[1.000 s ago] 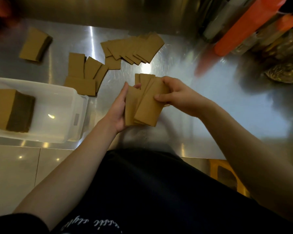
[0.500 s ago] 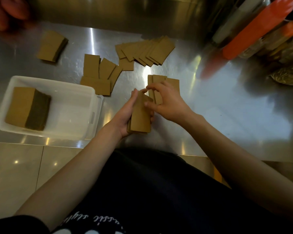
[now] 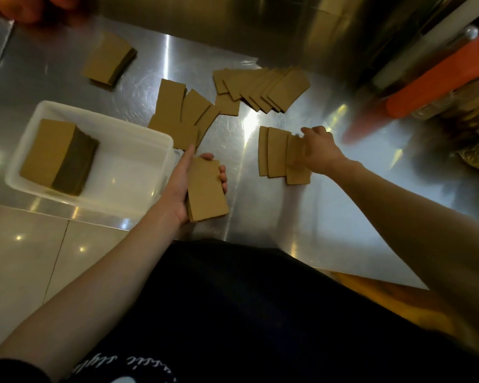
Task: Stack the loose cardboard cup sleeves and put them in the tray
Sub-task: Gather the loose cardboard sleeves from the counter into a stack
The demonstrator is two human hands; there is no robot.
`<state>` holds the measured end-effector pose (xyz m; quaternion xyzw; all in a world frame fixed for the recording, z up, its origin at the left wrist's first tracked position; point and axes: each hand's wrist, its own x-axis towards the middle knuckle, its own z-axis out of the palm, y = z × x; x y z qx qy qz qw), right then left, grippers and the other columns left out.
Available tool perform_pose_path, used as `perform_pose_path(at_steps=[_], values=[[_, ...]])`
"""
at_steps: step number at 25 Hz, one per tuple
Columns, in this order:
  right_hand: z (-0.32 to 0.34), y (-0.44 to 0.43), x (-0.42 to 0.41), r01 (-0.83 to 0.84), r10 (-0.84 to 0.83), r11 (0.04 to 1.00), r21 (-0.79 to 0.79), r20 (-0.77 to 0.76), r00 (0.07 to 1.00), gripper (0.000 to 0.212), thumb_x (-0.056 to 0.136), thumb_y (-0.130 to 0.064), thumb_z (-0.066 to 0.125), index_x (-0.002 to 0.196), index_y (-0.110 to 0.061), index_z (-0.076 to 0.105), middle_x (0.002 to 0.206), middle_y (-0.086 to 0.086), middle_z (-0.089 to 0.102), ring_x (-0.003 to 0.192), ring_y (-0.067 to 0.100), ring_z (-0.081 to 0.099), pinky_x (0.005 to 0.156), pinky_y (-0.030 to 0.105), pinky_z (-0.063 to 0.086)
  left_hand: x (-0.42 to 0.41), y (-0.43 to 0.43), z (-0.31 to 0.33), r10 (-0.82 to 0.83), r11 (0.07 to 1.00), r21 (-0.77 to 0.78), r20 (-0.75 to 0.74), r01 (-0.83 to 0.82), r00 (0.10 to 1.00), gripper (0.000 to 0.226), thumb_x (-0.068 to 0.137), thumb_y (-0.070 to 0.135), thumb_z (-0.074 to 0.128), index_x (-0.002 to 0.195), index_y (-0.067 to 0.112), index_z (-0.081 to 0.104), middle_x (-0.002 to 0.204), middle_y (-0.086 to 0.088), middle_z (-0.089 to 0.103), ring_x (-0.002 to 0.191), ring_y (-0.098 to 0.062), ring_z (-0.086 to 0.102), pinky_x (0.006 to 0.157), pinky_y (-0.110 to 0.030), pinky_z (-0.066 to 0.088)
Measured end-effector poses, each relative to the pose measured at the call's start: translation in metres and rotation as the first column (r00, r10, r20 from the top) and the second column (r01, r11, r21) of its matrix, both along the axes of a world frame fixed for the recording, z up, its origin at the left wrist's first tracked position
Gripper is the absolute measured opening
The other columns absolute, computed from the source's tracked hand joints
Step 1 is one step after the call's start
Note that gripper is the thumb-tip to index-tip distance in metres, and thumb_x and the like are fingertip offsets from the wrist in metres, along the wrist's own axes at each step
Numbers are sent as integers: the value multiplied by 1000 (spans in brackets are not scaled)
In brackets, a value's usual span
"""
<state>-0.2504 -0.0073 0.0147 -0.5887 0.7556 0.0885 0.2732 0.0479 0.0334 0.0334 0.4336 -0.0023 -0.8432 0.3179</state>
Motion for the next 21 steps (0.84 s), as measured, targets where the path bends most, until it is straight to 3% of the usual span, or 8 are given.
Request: perform_pose_path(at_steps=[4, 7, 10, 13, 16, 19, 21], values=[[-7, -2, -1, 6, -6, 1000, -20, -37, 999, 83, 69, -43, 83, 132, -12, 39, 134, 13, 42, 120, 32, 44, 94, 44, 49, 9, 2, -3, 58, 998, 27, 23, -59, 998, 41, 91, 58, 55, 87, 18, 64, 88, -12, 68, 70, -22, 64, 67, -33, 56], [2, 2, -5, 121, -120, 993, 8, 192, 974, 77, 73, -35, 82, 129, -13, 35, 127, 10, 49, 104, 24, 51, 82, 37, 50, 11, 5, -3, 96, 994, 39, 38, -97, 995, 39, 92, 56, 55, 90, 18, 63, 88, -11, 68, 71, -21, 64, 69, -33, 55], [13, -5, -4, 122, -147, 988, 94, 328, 933, 81, 76, -35, 78, 138, -16, 30, 140, 10, 44, 118, 30, 51, 95, 41, 49, 13, 8, -2, 100, 994, 44, 44, -102, 994, 38, 92, 55, 56, 94, 18, 63, 89, -11, 68, 73, -21, 64, 70, -34, 56], [11, -21, 9, 49, -63, 997, 61, 246, 967, 90, 77, -34, 79, 146, -16, 24, 147, 14, 39, 129, 35, 45, 101, 44, 43, 14, 10, -2, 78, 996, 38, 57, -81, 995, 37, 91, 55, 58, 96, 19, 64, 91, -11, 69, 74, -21, 65, 70, -34, 57], [-1, -26, 22, -31, 28, 999, 36, 99, 995, 86, 76, -38, 78, 143, -11, 33, 141, 16, 45, 124, 35, 48, 98, 42, 45, 14, 9, 1, 83, 996, 21, 68, -85, 994, 36, 92, 54, 57, 97, 19, 63, 92, -11, 68, 74, -21, 65, 70, -35, 56], [-8, -15, 24, -14, 15, 1000, -17, 15, 1000, 85, 70, -48, 80, 136, -12, 41, 135, 14, 42, 122, 33, 45, 98, 44, 45, 15, 7, 4, 97, 995, 6, 71, -97, 993, 35, 93, 52, 56, 97, 18, 62, 92, -12, 67, 76, -22, 64, 71, -35, 55], [-8, -7, 19, 29, -25, 998, -60, 56, 998, 83, 69, -48, 81, 131, -12, 40, 132, 12, 44, 118, 30, 47, 93, 41, 47, 16, 6, 4, 97, 995, 10, 76, -98, 992, 35, 92, 52, 56, 98, 18, 62, 93, -12, 67, 76, -22, 64, 72, -35, 54]])
